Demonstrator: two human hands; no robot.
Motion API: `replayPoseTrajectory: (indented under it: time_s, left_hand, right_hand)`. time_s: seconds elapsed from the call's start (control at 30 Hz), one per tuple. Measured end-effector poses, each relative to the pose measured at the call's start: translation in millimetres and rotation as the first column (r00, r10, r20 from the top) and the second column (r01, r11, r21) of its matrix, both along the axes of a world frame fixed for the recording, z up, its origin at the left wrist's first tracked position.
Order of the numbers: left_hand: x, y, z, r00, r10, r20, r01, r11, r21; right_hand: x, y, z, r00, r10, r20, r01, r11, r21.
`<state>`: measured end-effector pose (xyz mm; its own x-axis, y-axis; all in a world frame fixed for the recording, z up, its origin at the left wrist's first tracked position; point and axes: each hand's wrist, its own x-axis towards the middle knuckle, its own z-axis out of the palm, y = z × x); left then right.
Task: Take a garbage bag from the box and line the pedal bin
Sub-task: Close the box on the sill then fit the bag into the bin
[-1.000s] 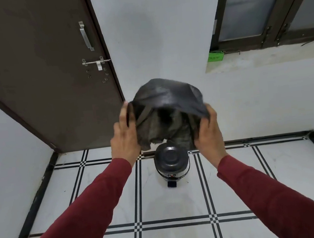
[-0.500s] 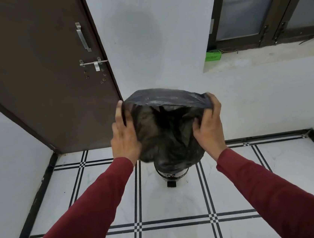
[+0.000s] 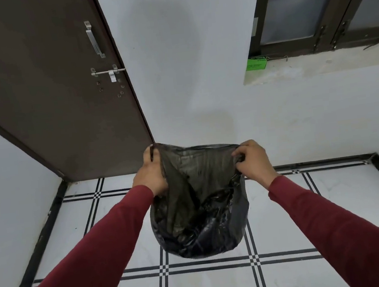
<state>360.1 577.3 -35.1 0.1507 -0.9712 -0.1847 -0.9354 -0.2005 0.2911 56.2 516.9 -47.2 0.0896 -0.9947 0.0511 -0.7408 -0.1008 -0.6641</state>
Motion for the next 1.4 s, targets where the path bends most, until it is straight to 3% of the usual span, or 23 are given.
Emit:
replayPoseTrajectory:
  time_s: [0.23,0.37,0.5,0.57,0.63,0.7,0.77,0.83,0.93,1.07,1.27,1.4]
  left_hand:
    - [25,-11,-17,0.948,0.124,-0.293,-0.161,0.981,-0.108]
    - [42,-24,-25,0.793,0.215,-0.57,-0.306,0.95,-0.068]
    - [51,-38,-32,0.6,0.15,-0.785,-0.254,0.967,-0.009]
    - [57,-44,-38,0.555,0.096,-0.826,-0.155,0.988,0.01]
    - [66,-51,-47,0.615,0.053,-0.787,-0.064,0.998,0.017]
    - [74,-57,-55,0.737,0.04,-0.674,-0.009,0.999,0.05]
    - [79,-64,-60,0.855,0.028,-0.518,0.016,0.997,0.079]
    - [80,-69,-65,0.91,-0.014,-0.415,0.052,0.995,0.081]
    - [79,-76,-72,0.931,-0.028,-0.364,0.059,0.995,0.075]
    - [76,-86,-84,0.965,-0.067,-0.255,0.077,0.997,0.028]
    - [81,-99,-102,0.982,-0.164,-0.093,0.178,0.971,0.162]
    - [84,-111,-121,0.97,-0.193,-0.148,0.232,0.918,0.321]
  right_hand:
    - [4,-13,-15,0.989,-0.136,0.056,0.131,0.988,0.075]
    - [15,-22,-27,0.966,-0.223,-0.129,0.24,0.962,0.128]
    - [37,-34,-41,0.892,-0.452,-0.005,0.431,0.846,0.314]
    - [44,-40,-51,0.851,-0.523,0.046,0.478,0.809,0.342]
    - [51,-44,-67,0.826,-0.549,0.129,0.457,0.786,0.417]
    - [56,-44,-75,0.792,-0.577,0.197,0.396,0.733,0.554]
    - [57,-46,-81,0.812,-0.563,0.154,0.38,0.71,0.593]
    - [57,-50,-85,0.875,-0.483,0.018,0.379,0.708,0.595]
    - [62,-56,-90,0.921,-0.381,-0.083,0.36,0.75,0.554]
    - [70,-72,-100,0.93,-0.363,-0.062,0.343,0.79,0.509]
    - [78,-87,-111,0.869,-0.484,0.104,0.335,0.728,0.598]
    - [74,-97,-115,0.828,-0.53,0.184,0.25,0.642,0.725]
